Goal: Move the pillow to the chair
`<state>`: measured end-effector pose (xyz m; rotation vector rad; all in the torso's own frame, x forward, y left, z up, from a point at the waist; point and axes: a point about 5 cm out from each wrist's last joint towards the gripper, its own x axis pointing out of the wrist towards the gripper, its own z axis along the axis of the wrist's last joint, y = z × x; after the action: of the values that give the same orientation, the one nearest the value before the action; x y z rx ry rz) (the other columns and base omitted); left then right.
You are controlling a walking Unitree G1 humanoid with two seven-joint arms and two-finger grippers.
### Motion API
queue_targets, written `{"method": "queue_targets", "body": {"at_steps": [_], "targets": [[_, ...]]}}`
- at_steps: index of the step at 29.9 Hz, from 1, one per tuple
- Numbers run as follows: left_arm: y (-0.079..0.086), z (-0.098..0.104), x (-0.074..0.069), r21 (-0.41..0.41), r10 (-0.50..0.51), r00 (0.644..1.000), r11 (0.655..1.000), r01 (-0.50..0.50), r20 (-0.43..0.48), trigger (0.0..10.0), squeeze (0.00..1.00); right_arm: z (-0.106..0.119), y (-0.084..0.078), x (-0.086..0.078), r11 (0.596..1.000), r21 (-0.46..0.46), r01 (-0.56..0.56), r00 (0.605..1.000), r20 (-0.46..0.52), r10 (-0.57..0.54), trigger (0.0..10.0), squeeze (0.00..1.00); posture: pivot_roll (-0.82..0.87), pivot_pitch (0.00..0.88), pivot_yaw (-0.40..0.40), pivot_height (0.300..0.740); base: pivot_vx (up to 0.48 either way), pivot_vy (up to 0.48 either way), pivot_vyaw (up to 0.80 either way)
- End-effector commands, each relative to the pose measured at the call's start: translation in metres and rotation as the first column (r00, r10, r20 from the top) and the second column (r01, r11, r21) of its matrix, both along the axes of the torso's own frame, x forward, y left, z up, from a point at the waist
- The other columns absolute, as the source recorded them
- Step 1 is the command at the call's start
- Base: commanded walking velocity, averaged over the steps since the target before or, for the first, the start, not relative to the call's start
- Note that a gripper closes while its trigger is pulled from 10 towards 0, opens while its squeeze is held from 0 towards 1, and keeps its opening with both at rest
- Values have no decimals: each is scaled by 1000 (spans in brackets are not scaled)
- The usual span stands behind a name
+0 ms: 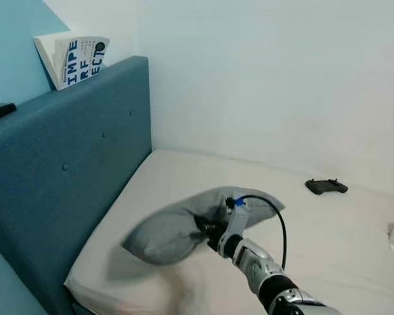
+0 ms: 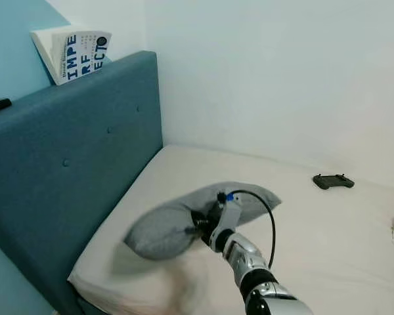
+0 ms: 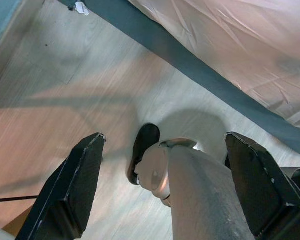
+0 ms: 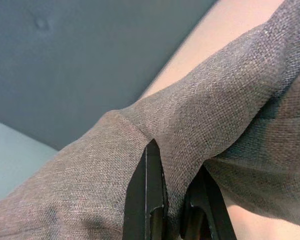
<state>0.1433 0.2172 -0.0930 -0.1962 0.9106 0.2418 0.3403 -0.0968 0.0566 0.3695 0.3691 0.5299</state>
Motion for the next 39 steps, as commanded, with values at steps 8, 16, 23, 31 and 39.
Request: {"method": "queue_targets", "body": {"at_steps": [8,16,23,31,39], "targets": [[-4,-6,-12,-15,1,999,1000,-2,-52,10000,0,-4,11,-7,996,69,-56,998,12,56,10000,0,133,36,-106,732,0,0,427],[-5,-7,-15,-20,1,998,1000,-2,-62,10000,0,2,17,-6,990,123,-70,997,34,67,10000,0,139,33,-103,732,0,0,687],[-6,-8,-19,-45,-3,997,999,0,-73,10000,0,14,25,-2,971,195,-138,988,94,122,10000,0,135,34,-95,732,0,0,683],[-8,-10,-23,-68,-1,997,998,-5,-81,10000,0,13,30,-6,959,212,-187,980,104,168,10000,0,134,34,-100,732,0,0,685],[-9,-10,-24,-83,-3,997,997,-3,-79,10000,0,19,40,-10,920,253,-300,950,164,264,10000,0,132,32,-103,732,0,0,688]]}}
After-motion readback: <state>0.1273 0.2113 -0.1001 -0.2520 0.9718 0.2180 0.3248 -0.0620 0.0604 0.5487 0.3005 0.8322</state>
